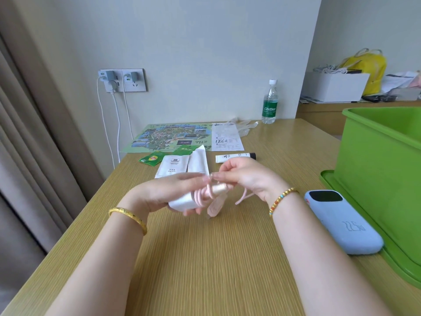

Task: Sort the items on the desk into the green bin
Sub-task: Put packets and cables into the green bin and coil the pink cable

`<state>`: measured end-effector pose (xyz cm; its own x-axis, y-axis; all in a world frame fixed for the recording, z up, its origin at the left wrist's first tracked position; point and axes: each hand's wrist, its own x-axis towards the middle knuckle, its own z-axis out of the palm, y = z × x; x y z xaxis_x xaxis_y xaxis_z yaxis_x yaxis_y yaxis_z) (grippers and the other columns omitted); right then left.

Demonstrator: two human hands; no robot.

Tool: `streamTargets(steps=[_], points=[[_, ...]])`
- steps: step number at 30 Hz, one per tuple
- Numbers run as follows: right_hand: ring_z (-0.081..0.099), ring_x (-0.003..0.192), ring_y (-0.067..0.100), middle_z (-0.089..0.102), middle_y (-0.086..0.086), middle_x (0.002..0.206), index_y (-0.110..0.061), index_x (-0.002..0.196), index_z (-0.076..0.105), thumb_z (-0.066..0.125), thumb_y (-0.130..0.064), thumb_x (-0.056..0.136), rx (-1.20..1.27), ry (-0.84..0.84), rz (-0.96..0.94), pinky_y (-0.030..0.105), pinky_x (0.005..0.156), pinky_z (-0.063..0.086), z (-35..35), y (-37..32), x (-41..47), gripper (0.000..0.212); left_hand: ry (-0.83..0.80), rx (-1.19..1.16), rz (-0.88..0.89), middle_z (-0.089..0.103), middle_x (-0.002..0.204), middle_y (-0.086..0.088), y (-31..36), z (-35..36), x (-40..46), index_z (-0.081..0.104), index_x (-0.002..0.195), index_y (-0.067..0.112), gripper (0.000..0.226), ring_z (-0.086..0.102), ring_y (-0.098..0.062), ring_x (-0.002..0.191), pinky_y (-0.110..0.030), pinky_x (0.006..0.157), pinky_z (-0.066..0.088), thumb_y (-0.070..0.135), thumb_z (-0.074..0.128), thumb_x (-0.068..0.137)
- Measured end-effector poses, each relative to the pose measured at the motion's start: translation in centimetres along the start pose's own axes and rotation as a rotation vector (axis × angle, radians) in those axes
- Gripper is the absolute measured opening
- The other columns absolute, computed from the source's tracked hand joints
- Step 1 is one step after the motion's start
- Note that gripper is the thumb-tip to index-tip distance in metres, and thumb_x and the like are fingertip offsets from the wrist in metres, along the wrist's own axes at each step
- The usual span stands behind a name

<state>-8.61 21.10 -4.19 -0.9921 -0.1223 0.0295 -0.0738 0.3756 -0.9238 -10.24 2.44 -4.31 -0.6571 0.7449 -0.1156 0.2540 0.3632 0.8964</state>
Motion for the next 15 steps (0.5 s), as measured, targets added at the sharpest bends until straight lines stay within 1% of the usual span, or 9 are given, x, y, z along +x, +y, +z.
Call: streamTargets(steps=[3,4,6,7,9,11,12,13,15], points=[[0.052,0.062,0.007,0.057,-0.003,0.069,-0.018,0.073,0.056,0.071,-0.013,0.08,0.048,0.093,-0.058,0.013,0.054,0.044,0.1,-0.2,0.2,0.017,-0.037,0.233,0.004,0.067,0.078,0.016,0.6,0.9,-0.1,0.066,0.094,0.034,0.03,0.059,-0.001,0.074,-0.023,0.076,0.042,0.057,0.049,0.084],[0.053,0.064,0.007,0.057,-0.004,0.07,-0.019,0.073,0.055,0.069,-0.013,0.081,0.071,0.139,-0.081,0.016,0.057,0.044,0.1,-0.3,0.4,0.017,0.002,0.26,0.016,0.067,0.08,0.018,0.6,1.1,0.1,0.066,0.093,0.038,0.025,0.057,0.002,0.078,-0.02,0.078,0.039,0.056,0.052,0.084],[0.053,0.067,0.008,0.058,-0.005,0.071,-0.02,0.072,0.055,0.068,-0.014,0.082,0.094,0.2,-0.118,0.019,0.06,0.041,0.1,-0.6,0.5,0.017,0.098,0.248,0.051,0.067,0.076,0.017,0.5,1.3,0.3,0.067,0.089,0.036,0.017,0.056,0.004,0.074,-0.011,0.072,0.039,0.048,0.056,0.087],[0.053,0.067,0.007,0.058,-0.005,0.071,-0.021,0.072,0.055,0.067,-0.015,0.083,0.105,0.207,-0.133,0.019,0.06,0.04,0.2,-0.7,0.5,0.017,0.137,0.228,0.06,0.067,0.075,0.014,0.4,1.3,0.4,0.068,0.087,0.033,0.017,0.058,0.003,0.075,-0.011,0.072,0.041,0.045,0.056,0.087],[0.054,0.061,0.002,0.058,-0.005,0.07,-0.021,0.073,0.056,0.066,-0.015,0.084,0.133,0.197,-0.161,0.015,0.054,0.041,0.4,-1.0,0.3,0.016,0.241,0.215,0.034,0.068,0.076,0.003,0.2,1.2,0.7,0.068,0.084,0.027,0.024,0.059,-0.008,0.078,-0.022,0.078,0.042,0.048,0.057,0.085],[0.054,0.057,-0.001,0.058,-0.005,0.07,-0.018,0.076,0.058,0.064,-0.012,0.085,0.092,0.2,-0.203,0.011,0.052,0.043,0.6,-1.1,0.2,0.013,0.42,0.249,-0.037,0.063,0.072,-0.009,0.0,0.9,1.1,0.067,0.078,0.022,0.035,0.054,-0.013,0.067,-0.024,0.066,0.04,0.056,0.059,0.08],[0.055,0.062,0.002,0.06,-0.004,0.072,-0.017,0.078,0.059,0.064,-0.011,0.085,0.025,0.212,-0.221,0.01,0.058,0.045,0.8,-1.2,0.2,0.01,0.521,0.274,-0.078,0.058,0.064,-0.006,-0.1,0.8,1.3,0.065,0.075,0.022,0.039,0.049,-0.01,0.055,-0.02,0.055,0.037,0.06,0.059,0.077],[0.057,0.068,0.006,0.061,-0.002,0.075,-0.017,0.081,0.061,0.064,-0.011,0.084,-0.046,0.226,-0.234,0.012,0.067,0.047,1.0,-1.2,0.2,0.007,0.612,0.309,-0.116,0.057,0.059,-0.001,-0.2,0.8,1.4,0.062,0.073,0.021,0.042,0.046,-0.007,0.046,-0.018,0.047,0.035,0.062,0.058,0.076],[0.06,0.078,0.011,0.064,-0.003,0.077,-0.018,0.082,0.063,0.065,-0.014,0.084,-0.136,0.258,-0.245,0.024,0.083,0.049,1.3,-1.2,0.2,0.005,0.775,0.428,-0.159,0.062,0.06,0.004,-0.4,0.7,1.7,0.058,0.077,0.022,0.041,0.052,-0.009,0.049,-0.022,0.047,0.037,0.063,0.055,0.078]])
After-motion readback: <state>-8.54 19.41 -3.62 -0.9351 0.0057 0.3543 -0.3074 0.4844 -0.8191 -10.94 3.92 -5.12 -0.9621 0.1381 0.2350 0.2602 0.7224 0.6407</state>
